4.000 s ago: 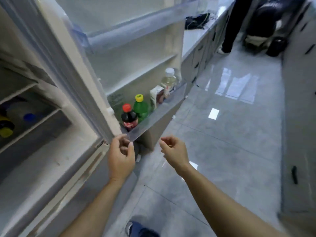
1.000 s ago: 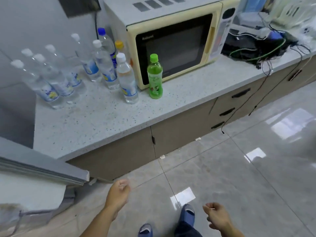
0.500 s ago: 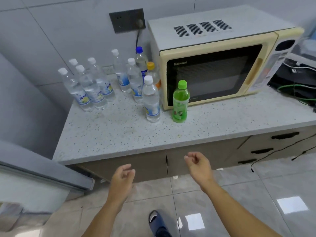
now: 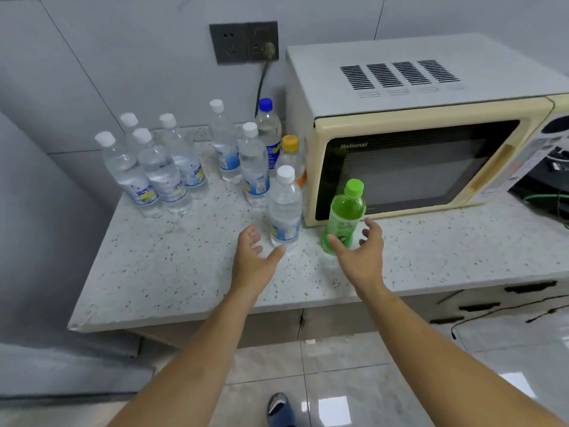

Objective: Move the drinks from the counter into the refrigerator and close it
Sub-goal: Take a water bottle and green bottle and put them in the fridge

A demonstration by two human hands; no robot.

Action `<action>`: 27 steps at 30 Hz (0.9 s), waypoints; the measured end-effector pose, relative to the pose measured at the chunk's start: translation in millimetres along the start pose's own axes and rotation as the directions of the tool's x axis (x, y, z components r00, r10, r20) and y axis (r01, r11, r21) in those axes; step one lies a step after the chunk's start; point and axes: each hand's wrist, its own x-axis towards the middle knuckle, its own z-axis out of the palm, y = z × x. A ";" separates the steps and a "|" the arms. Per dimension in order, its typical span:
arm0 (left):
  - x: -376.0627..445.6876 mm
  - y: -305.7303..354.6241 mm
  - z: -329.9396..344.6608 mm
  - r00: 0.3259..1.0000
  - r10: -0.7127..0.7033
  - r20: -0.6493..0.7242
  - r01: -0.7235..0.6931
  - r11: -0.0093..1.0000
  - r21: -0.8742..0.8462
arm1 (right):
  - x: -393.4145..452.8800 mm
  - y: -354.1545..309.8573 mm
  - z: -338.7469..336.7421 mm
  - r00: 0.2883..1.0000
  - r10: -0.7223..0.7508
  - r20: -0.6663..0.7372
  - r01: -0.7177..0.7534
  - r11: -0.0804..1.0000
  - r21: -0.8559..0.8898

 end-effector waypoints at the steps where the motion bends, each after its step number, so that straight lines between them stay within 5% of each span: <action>1: 7.2 2.4 3.6 1.000 0.006 0.011 -0.006 1.000 0.010 | 4.6 1.6 2.4 1.000 -0.013 0.001 0.013 1.000 0.004; 15: 45.5 16.3 45.5 0.999 0.022 -0.037 -0.023 0.999 -0.024 | 29.5 -0.5 11.5 0.997 -0.058 0.060 0.052 0.994 0.099; 27: -13.2 -9.2 23.4 0.992 0.019 -0.124 -0.024 0.999 -0.042 | -3.9 5.3 -13.3 0.983 -0.065 0.172 0.033 0.982 0.184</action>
